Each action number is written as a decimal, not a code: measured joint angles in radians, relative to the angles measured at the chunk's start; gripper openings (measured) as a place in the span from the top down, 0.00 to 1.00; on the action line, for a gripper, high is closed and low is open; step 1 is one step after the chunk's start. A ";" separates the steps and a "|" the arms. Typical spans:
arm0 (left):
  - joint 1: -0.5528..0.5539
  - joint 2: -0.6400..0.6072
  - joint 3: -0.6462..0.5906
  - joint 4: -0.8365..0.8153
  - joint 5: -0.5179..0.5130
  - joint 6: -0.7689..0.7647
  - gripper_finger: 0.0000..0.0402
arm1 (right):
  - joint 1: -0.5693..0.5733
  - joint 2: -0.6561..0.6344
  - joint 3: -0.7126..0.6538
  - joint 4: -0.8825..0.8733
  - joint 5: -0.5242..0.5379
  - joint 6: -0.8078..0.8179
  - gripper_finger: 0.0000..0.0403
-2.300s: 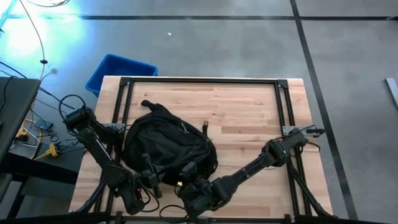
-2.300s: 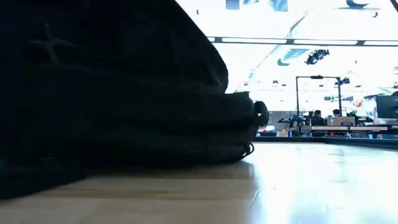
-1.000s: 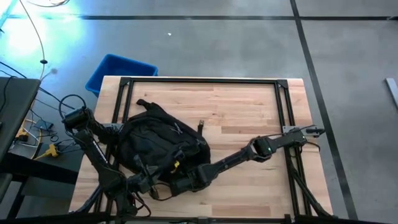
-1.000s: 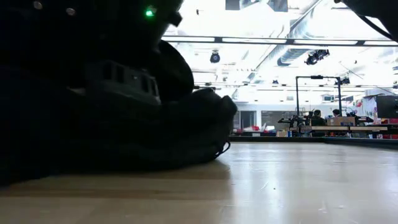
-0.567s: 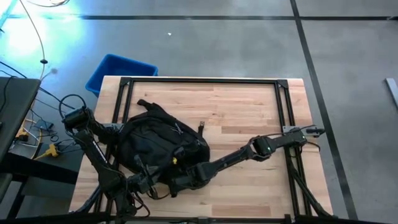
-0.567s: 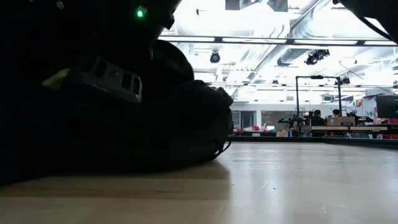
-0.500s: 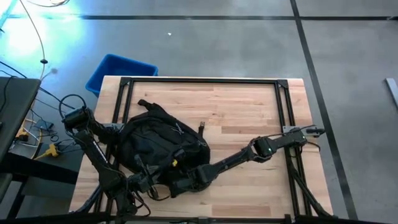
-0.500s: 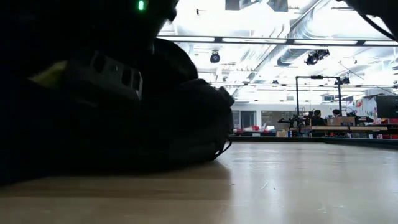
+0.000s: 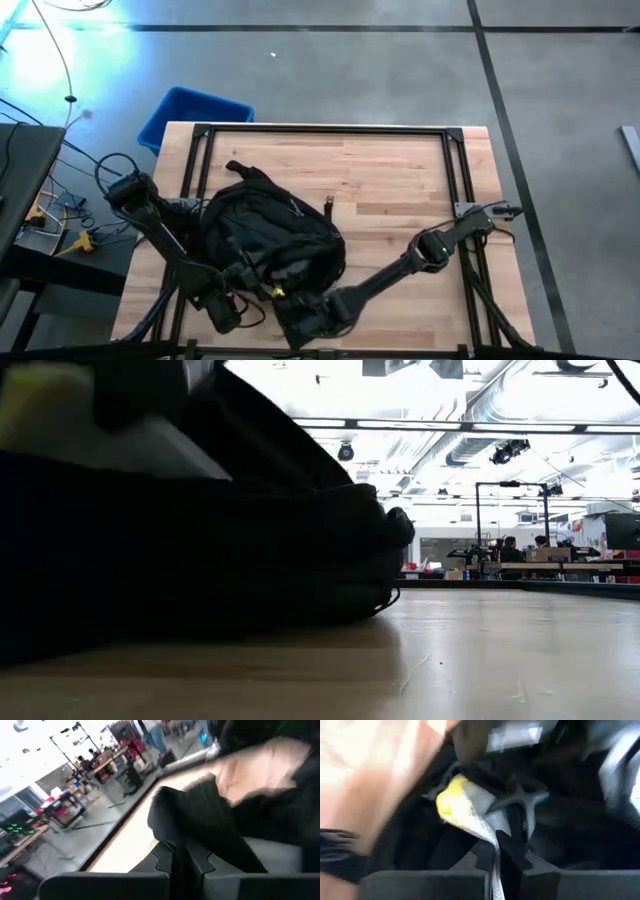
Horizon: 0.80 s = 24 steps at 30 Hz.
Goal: Unpack backpack
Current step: Remove the yellow zip bag from the black backpack
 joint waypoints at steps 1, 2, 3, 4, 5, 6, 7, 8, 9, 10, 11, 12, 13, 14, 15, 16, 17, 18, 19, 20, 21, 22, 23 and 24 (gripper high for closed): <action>0.005 -0.004 0.002 -0.016 0.004 -0.009 1.00 | 0.008 -0.010 0.001 -0.003 -0.001 -0.001 1.00; 0.008 -0.006 0.003 -0.029 0.003 -0.022 1.00 | 0.017 -0.022 0.001 -0.003 -0.006 -0.003 1.00; 0.009 -0.006 0.003 -0.043 0.003 -0.038 1.00 | 0.027 -0.036 0.001 -0.005 -0.012 -0.005 1.00; 0.009 -0.004 0.002 -0.057 0.002 -0.054 1.00 | 0.039 -0.052 0.001 -0.009 -0.018 -0.001 1.00; 0.009 -0.004 0.001 -0.065 -0.002 -0.057 1.00 | 0.051 -0.067 0.001 -0.017 -0.025 0.016 1.00; 0.009 -0.006 0.002 -0.068 -0.010 -0.057 1.00 | 0.063 -0.086 0.001 -0.034 -0.036 0.038 1.00; 0.006 -0.007 0.003 -0.070 -0.017 -0.057 1.00 | 0.075 -0.106 0.001 -0.054 -0.043 0.061 1.00; 0.001 -0.007 0.003 -0.072 -0.022 -0.057 1.00 | 0.085 -0.127 0.001 -0.078 -0.046 0.079 1.00; -0.003 -0.007 0.003 -0.075 -0.028 -0.056 1.00 | 0.093 -0.149 0.001 -0.103 -0.049 0.097 1.00; -0.006 -0.007 0.003 -0.076 -0.036 -0.052 1.00 | 0.100 -0.161 0.004 -0.129 -0.046 0.116 1.00; -0.010 -0.008 0.003 -0.076 -0.047 -0.044 1.00 | 0.108 -0.170 0.006 -0.153 -0.034 0.137 1.00; -0.016 -0.008 0.002 -0.077 -0.053 -0.032 1.00 | 0.115 -0.173 0.006 -0.187 -0.027 0.161 1.00; -0.021 -0.008 0.002 -0.077 -0.055 -0.019 1.00 | 0.123 -0.174 0.006 -0.220 -0.019 0.186 1.00; -0.027 -0.008 0.001 -0.077 -0.056 -0.006 1.00 | 0.132 -0.176 0.004 -0.250 -0.005 0.209 1.00; -0.030 -0.008 0.001 -0.079 -0.056 0.003 1.00 | 0.139 -0.176 0.002 -0.274 0.020 0.222 1.00; -0.032 -0.009 0.001 -0.083 -0.061 0.006 1.00 | 0.145 -0.177 0.002 -0.285 0.059 0.223 1.00; -0.032 -0.009 0.001 -0.094 -0.067 0.002 1.00 | 0.153 -0.187 0.002 -0.291 0.103 0.215 1.00; -0.031 -0.010 0.001 -0.111 -0.070 -0.008 1.00 | 0.160 -0.199 0.002 -0.293 0.134 0.199 1.00; -0.031 -0.011 0.001 -0.131 -0.070 -0.027 1.00 | 0.163 -0.212 0.002 -0.289 0.168 0.183 1.00; -0.030 -0.012 0.002 -0.155 -0.069 -0.051 1.00 | 0.166 -0.230 0.002 -0.282 0.197 0.165 1.00; -0.030 -0.012 0.002 -0.182 -0.064 -0.082 1.00 | 0.170 -0.251 0.002 -0.271 0.218 0.144 1.00; -0.030 -0.012 0.002 -0.213 -0.058 -0.113 1.00 | 0.173 -0.276 0.002 -0.265 0.231 0.127 1.00; -0.030 -0.012 0.002 -0.242 -0.048 -0.146 1.00 | 0.176 -0.298 0.002 -0.255 0.248 0.115 1.00; -0.030 -0.012 0.002 -0.274 -0.035 -0.180 1.00 | 0.178 -0.318 0.002 -0.239 0.272 0.101 1.00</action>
